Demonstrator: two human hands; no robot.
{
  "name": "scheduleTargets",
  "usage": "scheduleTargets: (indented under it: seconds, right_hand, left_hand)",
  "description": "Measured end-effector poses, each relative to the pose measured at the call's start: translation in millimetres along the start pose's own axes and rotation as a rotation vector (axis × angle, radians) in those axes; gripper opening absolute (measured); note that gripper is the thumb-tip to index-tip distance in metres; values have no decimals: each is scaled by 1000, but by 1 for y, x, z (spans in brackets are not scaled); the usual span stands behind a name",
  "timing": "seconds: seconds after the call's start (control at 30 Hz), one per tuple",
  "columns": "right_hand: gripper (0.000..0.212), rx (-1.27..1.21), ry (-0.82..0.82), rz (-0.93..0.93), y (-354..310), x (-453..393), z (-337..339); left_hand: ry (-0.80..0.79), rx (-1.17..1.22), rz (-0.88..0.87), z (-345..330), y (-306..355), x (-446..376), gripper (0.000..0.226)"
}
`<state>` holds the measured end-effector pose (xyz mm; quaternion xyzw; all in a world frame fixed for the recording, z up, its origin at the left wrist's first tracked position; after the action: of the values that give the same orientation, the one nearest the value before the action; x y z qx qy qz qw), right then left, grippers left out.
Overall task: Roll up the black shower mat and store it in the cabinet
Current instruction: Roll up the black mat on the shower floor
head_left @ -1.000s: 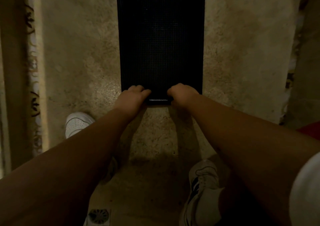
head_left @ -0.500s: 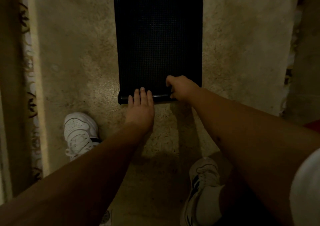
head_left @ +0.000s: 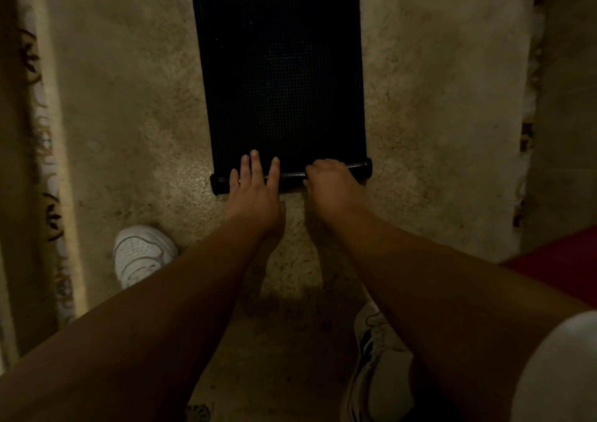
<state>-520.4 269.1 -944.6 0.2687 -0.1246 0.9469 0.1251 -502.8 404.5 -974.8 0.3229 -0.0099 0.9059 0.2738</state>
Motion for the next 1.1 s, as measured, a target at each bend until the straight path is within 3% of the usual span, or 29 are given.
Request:
scheduleTargets:
  seconds: [0.13,0.33,0.43,0.6,0.83,1.1]
  right_hand:
    - [68,65,-157,35,3,4,-19]
    - [79,5,-145,60,4,4,-23]
    - [86,9,-161,38,3,0,-21]
    - [91,77,-154,6,-2,-4,-18]
    - [115,138,-141,-163,14,7,-16]
    - [125,107,-143,-144,14,-17,-12]
  left_hand:
    - [0,4,10,4,-5,-6,89]
    - [37,2,34,5,-2,-3,98]
    - [110,-89,-67,3,6,10,92]
    - [51,-61,-60,-2,11,7,93]
    - [20,-32,-88,3,6,0,101]
    - [81,0,-55,12,5,-7,102]
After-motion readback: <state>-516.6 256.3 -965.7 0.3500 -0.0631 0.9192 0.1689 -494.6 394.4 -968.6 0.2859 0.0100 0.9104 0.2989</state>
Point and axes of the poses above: each hand's wrist, its own x-axis away from the middle knuckle, its own z-axis out of the back of the hand, y = z × x, the point moved 6 cm from there along -x, towards the middle knuckle, and after that the axes turned 5 degrees about -z, right-handed, at the moved point
